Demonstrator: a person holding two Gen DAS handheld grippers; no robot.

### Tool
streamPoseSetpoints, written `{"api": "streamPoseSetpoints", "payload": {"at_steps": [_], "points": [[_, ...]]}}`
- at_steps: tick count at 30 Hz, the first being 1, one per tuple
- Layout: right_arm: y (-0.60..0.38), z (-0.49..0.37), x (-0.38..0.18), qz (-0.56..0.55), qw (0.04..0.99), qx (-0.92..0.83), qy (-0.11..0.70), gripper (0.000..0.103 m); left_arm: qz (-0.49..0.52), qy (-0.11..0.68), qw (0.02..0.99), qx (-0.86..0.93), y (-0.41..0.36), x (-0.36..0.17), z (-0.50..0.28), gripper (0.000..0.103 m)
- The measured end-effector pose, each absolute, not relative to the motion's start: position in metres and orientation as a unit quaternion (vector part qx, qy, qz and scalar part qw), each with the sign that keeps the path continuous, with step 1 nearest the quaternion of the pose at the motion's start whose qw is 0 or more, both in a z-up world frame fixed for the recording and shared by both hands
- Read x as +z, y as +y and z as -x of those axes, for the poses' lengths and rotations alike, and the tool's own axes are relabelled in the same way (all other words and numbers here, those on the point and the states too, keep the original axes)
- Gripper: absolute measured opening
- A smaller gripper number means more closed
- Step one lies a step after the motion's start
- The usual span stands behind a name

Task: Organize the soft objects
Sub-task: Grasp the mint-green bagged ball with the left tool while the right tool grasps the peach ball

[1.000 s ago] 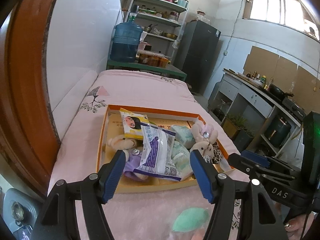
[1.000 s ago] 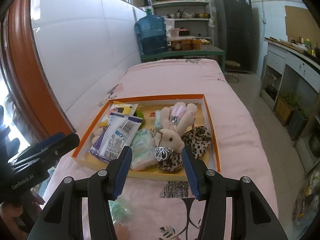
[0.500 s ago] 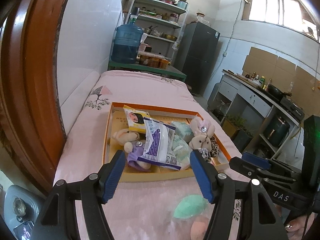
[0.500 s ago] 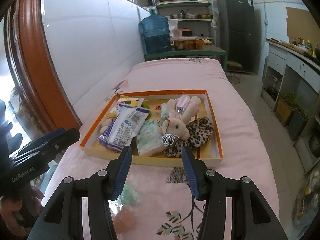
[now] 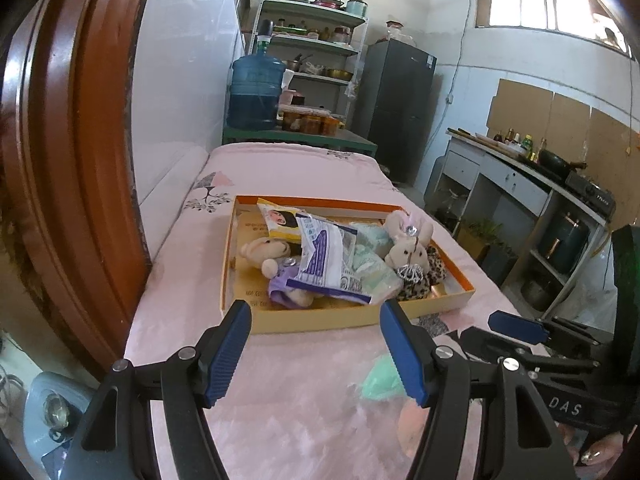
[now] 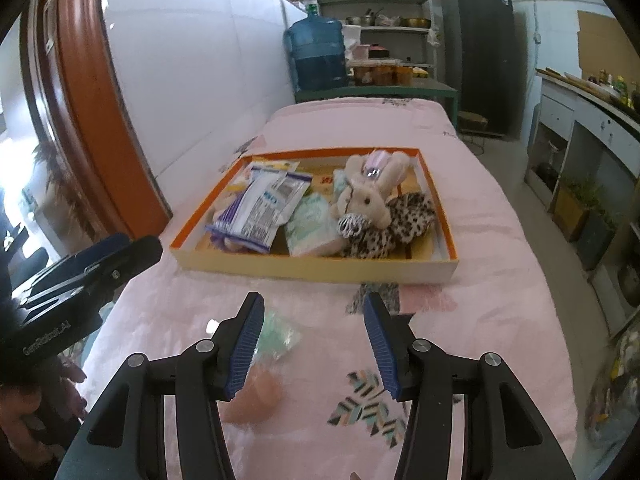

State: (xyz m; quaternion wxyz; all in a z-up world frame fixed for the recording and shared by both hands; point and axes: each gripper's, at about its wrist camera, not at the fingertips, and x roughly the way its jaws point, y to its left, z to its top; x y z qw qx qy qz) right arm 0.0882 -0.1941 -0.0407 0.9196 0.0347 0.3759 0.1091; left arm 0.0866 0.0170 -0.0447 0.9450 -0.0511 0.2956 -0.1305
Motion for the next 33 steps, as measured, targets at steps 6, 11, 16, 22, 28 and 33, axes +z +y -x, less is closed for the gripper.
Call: {"api": "streamPoseSetpoints", "payload": {"at_steps": [6,11,16,22,28,33], "points": [[-0.184,-0.077,-0.054,-0.051,0.908,0.139,0.393,0.053,0.053,0.296,0.945,-0.127,0.021,-0.05,-0.079,0.066],[-0.171,-0.073,-0.07,-0.055,0.895,0.159,0.413,0.061,0.054,0.294,0.946,-0.123,0.025,-0.053,-0.076,0.066],[-0.161,-0.075,-0.088,-0.051,0.886,0.158,0.432,0.067,0.055,0.295,0.946,-0.125,0.029,-0.057,-0.077,0.066],[-0.159,-0.079,-0.099,-0.058,0.879,0.16,0.445,0.067,0.053,0.302,0.942,-0.135,0.028,-0.061,-0.08,0.066],[-0.159,-0.083,-0.105,-0.053,0.877,0.16,0.451,0.064,0.046,0.315,0.936,-0.151,0.019,-0.069,-0.085,0.066],[-0.156,-0.076,-0.101,-0.033,0.877,0.171,0.449,0.044,0.044,0.325,0.928,-0.176,0.013,-0.074,-0.087,0.066]]}}
